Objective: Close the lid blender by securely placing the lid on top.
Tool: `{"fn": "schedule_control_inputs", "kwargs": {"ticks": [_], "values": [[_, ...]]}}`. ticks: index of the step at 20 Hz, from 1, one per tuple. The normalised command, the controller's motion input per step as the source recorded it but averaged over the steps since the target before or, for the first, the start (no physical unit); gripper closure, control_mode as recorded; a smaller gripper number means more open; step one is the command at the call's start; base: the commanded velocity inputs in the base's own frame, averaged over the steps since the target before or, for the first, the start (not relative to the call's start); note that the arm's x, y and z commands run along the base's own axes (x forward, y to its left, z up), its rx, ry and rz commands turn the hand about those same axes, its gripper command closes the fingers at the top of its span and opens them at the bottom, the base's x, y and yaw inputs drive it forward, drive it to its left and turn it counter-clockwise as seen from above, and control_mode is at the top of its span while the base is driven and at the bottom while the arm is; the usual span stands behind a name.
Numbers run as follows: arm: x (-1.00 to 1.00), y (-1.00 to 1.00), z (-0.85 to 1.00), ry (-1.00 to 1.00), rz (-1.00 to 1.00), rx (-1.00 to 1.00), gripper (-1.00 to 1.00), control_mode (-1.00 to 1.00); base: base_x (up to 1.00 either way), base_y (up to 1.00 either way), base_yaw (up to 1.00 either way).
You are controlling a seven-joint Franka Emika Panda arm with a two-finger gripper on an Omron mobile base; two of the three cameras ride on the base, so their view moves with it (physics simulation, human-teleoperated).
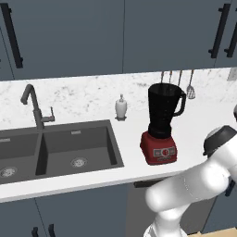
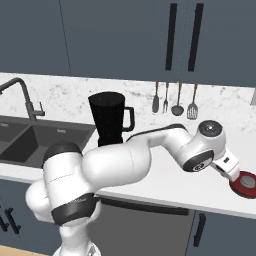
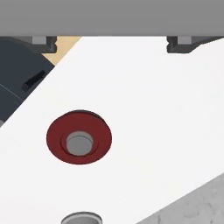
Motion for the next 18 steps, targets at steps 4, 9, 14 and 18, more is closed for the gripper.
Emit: {"fn": "schedule_control_inputs", "kwargs": {"ticks": [4, 9, 14, 18], "values": [[0.00, -0.35, -0.14, 0.05, 0.00, 0.04, -1.00, -1.00, 0.00, 0.00, 0.00], [0.00, -0.23, -0.11, 0.00, 0.00, 0.03, -1.00, -1.00, 0.00, 0.00, 0.00], [0.00, -0.08, -0.07, 0.00, 0.00, 0.02, -1.00, -1.00, 0.00, 0.00, 0.00], [0.00, 0.00, -0.08, 0.00, 0.00, 0.00, -1.00, -1.00, 0.00, 0.00, 0.00]]}}
